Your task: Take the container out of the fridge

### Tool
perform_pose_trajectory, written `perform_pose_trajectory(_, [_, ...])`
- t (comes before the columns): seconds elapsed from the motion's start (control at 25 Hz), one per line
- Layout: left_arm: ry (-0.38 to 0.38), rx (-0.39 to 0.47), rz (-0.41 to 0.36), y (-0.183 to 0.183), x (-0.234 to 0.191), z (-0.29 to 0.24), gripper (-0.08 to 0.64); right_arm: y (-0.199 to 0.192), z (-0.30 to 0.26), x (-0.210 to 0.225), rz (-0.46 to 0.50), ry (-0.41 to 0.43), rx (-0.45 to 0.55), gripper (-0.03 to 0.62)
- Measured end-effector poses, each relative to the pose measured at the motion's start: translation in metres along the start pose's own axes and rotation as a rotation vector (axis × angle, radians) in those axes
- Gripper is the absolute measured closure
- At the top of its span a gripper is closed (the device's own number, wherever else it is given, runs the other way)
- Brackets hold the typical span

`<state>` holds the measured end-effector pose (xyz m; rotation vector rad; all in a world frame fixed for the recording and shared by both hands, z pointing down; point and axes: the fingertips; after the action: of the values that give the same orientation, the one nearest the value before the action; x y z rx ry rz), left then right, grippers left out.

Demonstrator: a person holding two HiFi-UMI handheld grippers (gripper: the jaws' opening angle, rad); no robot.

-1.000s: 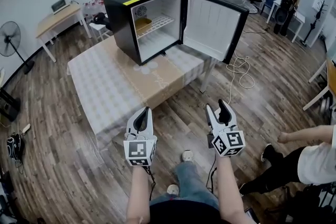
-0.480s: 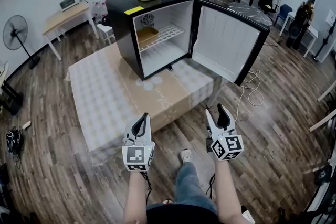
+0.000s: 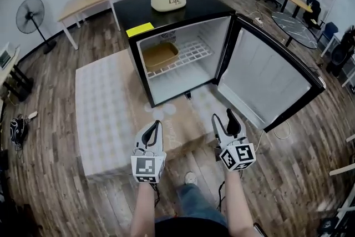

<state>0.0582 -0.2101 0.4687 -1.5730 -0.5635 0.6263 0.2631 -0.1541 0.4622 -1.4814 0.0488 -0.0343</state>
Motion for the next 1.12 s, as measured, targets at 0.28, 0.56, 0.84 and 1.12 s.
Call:
perform_pose_trajectory(0.28, [0.094,0.028,0.006,0.013,0.006,-0.043,0.555,0.002,-0.061,0.004,0.019,0.188,0.007,0.364])
perform_pose_trajectory(0.56, [0.147,0.04,0.002,0.021,-0.003,-0.055,0.554,0.003,-0.103,-0.02,0.097,0.326,-0.017,0.364])
perform_pose_trajectory(0.84, [0.186,0.066,0.026,0.025,-0.017,-0.062,0.554,0.007,-0.134,-0.039,0.251,0.436,-0.061,0.364])
perform_pose_trajectory(1.12, [0.204,0.067,0.031,0.028,-0.026,-0.068,0.554,-0.001,-0.157,-0.061,0.435,0.546,-0.13,0.364])
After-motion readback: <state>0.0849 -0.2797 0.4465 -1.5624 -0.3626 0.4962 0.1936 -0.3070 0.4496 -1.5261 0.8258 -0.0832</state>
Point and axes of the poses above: the fingertips, and each gripper's own axes: z backward along the fingers, x to its right, y out of its top, and after that the axes turned 9 degrees about z, right-handed
